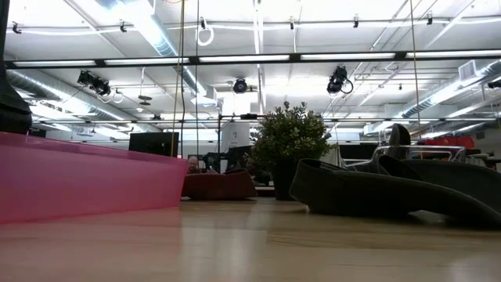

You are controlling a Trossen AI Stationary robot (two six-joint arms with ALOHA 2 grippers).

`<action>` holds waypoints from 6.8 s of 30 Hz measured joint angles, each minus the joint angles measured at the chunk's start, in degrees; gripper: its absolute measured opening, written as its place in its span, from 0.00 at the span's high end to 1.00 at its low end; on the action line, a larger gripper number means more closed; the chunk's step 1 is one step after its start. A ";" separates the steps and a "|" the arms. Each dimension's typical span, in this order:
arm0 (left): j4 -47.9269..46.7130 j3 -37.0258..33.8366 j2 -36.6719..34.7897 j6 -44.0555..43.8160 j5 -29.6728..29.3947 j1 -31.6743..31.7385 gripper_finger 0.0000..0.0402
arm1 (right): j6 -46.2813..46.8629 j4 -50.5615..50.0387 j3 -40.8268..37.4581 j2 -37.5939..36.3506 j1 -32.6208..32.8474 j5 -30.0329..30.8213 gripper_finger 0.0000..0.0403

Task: Pick & Place hat
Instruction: Put the bottom black cap into the transparent bin

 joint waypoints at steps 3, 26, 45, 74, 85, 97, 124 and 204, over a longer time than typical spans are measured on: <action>1.79 0.02 1.68 5.52 -4.61 -0.11 0.07 | 3.16 2.29 0.00 2.28 0.26 -0.72 1.00; 8.22 0.02 2.66 3.47 -2.96 6.95 0.07 | 6.09 5.22 0.00 5.62 0.50 -0.27 1.00; 8.26 0.02 2.66 3.30 -2.27 5.05 0.94 | 5.79 5.96 0.00 5.60 0.50 -2.75 1.00; 6.39 0.06 0.58 -7.72 -20.53 -1.39 0.97 | -10.87 -11.73 0.00 -0.66 -10.23 -21.73 0.09; -3.33 0.06 -1.51 -32.98 -26.41 -1.41 0.97 | -30.45 -30.77 0.00 -9.85 -13.29 -16.42 0.15; -15.03 0.01 -0.20 -79.86 -18.67 4.08 0.97 | -47.35 -45.47 0.00 -10.00 -5.43 -1.75 0.23; -25.84 14.45 11.27 -44.87 -32.28 1.22 0.97 | -38.27 -38.67 0.00 -3.15 4.55 9.34 0.34; -35.76 41.24 32.32 -23.95 -44.38 -0.31 0.66 | -16.74 -39.61 0.04 -11.44 1.28 23.77 0.98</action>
